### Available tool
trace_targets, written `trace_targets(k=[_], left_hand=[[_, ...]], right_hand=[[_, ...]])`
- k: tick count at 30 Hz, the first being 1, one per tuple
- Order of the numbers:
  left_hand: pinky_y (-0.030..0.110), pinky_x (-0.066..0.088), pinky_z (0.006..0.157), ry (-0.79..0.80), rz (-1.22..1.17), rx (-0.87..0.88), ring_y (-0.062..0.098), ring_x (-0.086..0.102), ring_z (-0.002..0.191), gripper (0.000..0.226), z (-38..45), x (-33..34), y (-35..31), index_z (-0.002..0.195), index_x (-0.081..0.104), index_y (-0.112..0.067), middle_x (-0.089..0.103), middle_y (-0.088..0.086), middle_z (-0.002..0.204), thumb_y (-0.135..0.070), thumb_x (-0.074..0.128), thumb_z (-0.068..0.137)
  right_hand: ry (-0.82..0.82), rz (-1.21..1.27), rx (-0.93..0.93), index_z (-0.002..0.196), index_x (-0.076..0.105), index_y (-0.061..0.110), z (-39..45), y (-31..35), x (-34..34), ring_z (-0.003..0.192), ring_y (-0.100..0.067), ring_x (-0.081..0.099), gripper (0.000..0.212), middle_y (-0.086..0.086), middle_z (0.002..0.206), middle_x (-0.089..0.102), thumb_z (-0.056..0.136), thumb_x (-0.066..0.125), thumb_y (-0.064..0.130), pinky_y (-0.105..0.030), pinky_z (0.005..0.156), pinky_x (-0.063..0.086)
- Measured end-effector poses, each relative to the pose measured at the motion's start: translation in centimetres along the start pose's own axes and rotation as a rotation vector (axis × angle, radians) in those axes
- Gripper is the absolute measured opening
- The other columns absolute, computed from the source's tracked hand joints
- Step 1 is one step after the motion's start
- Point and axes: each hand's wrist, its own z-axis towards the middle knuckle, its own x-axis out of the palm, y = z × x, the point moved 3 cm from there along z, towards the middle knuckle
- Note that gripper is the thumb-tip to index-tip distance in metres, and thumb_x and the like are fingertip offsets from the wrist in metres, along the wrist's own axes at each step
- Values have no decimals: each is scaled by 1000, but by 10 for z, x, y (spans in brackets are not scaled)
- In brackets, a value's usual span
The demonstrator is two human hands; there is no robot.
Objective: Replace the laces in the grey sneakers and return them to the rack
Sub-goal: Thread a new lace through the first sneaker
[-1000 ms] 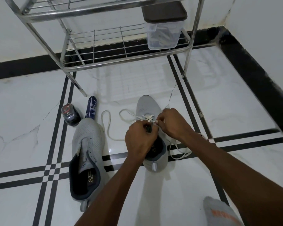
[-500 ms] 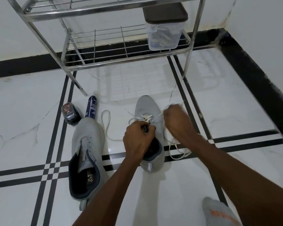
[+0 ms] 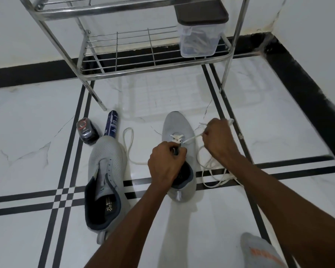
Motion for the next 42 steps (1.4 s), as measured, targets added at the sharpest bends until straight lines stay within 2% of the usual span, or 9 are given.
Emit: trace_targets(k=[6, 12, 19, 23, 26, 29, 33, 38, 42], left_hand=[[30, 52, 63, 2, 2, 37, 11, 62, 71, 30, 1, -1, 4, 80, 73, -25, 67, -8, 77, -51, 60, 86], [30, 50, 71, -103, -121, 54, 6, 61, 81, 13, 14, -17, 1, 93, 68, -30, 66, -12, 88, -42, 63, 93], [13, 42, 68, 544, -189, 313, -8, 59, 68, 27, 52, -6, -36, 112, 75, -16, 75, -7, 110, -36, 72, 95], [31, 49, 84, 226, -182, 114, 13, 69, 100, 23, 82, -16, -22, 110, 75, -20, 75, -7, 105, -36, 69, 96], [31, 52, 86, 430, -194, 217, 15, 62, 100, 67, 79, -16, -36, 144, 52, -30, 59, -6, 139, -42, 81, 85], [35, 55, 67, 521, -164, 363, 6, 62, 65, 23, 79, -17, -51, 112, 76, -20, 72, -5, 109, -30, 77, 91], [36, 58, 79, 151, -96, 192, 13, 70, 85, 11, 107, -35, -34, 98, 78, -23, 76, -7, 105, -32, 73, 93], [25, 50, 53, 762, -353, 186, 16, 58, 60, 26, 73, -19, -57, 118, 70, -14, 76, 3, 105, -21, 74, 94], [31, 57, 72, 165, -186, 22, 17, 70, 79, 11, 107, -32, -31, 88, 77, -24, 78, -5, 86, -22, 69, 94]], right_hand=[[177, 276, -40, 120, 67, 17, -11, 12, -2, 120, -30, 57, 27, -9, 126, 66, 94, 66, 26, -52, 100, 47], [330, 285, -15, 88, 61, 21, -14, 24, -14, 88, -15, 65, 25, 4, 91, 69, 100, 56, 42, -37, 82, 51], [265, 843, 172, 100, 62, 12, -7, 19, -66, 58, -5, 56, 29, 2, 67, 67, 98, 63, 41, -17, 56, 47], [260, 896, 225, 99, 61, 8, -4, 5, -74, 52, -5, 49, 29, 4, 65, 62, 98, 64, 37, -22, 58, 42], [293, 914, 212, 97, 61, 11, -2, 7, -70, 55, -9, 49, 27, 3, 66, 62, 98, 64, 38, -27, 60, 42], [327, 936, 221, 96, 61, 14, -1, 13, -67, 57, -9, 50, 25, 4, 68, 62, 97, 65, 39, -28, 61, 44], [308, 961, 231, 94, 59, 14, 1, 14, -69, 55, -9, 49, 22, 3, 67, 61, 97, 65, 35, -26, 59, 43], [331, 1004, 226, 103, 61, 11, 5, 21, -67, 58, -9, 51, 25, 2, 69, 62, 99, 63, 36, -26, 60, 43], [318, 1013, 229, 99, 57, 12, 5, 18, -69, 59, -10, 49, 20, 0, 71, 60, 99, 63, 32, -27, 60, 43]])
